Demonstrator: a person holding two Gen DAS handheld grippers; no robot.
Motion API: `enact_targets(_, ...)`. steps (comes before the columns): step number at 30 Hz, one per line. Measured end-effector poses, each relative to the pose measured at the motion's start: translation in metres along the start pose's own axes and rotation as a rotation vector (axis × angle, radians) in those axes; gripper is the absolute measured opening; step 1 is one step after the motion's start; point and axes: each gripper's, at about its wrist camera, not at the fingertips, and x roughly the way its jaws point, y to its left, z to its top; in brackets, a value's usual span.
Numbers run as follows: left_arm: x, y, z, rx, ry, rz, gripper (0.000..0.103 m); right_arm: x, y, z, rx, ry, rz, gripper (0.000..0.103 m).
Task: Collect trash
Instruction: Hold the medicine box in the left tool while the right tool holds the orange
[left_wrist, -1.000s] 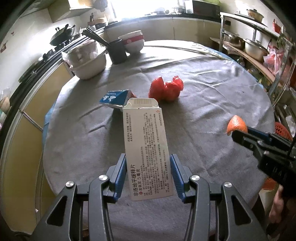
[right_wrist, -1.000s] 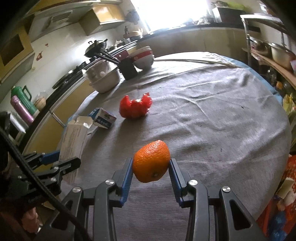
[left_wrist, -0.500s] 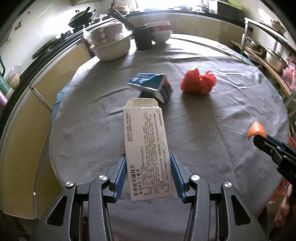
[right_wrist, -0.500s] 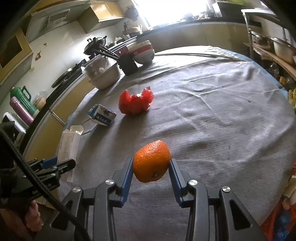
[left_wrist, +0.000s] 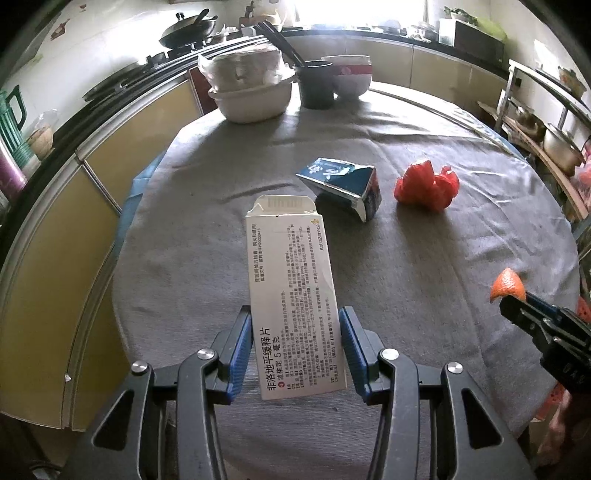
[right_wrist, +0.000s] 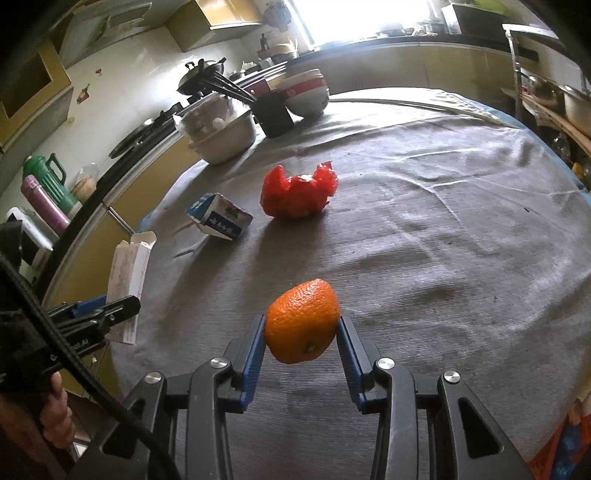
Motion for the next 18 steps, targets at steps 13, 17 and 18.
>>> enact_targets(13, -0.013, -0.006, 0.005, 0.007, -0.025, -0.010, 0.048, -0.015, 0.000, 0.002, 0.004, -0.037, 0.025, 0.042)
enact_targets(17, -0.018, -0.011, 0.007, 0.009, -0.046, -0.009, 0.048, -0.021, -0.004, 0.002, 0.012, -0.055, 0.028, 0.042)
enact_targets(18, -0.018, -0.012, 0.008, 0.011, -0.049, -0.010, 0.048, -0.022, -0.004, 0.002, 0.012, -0.058, 0.028, 0.042)
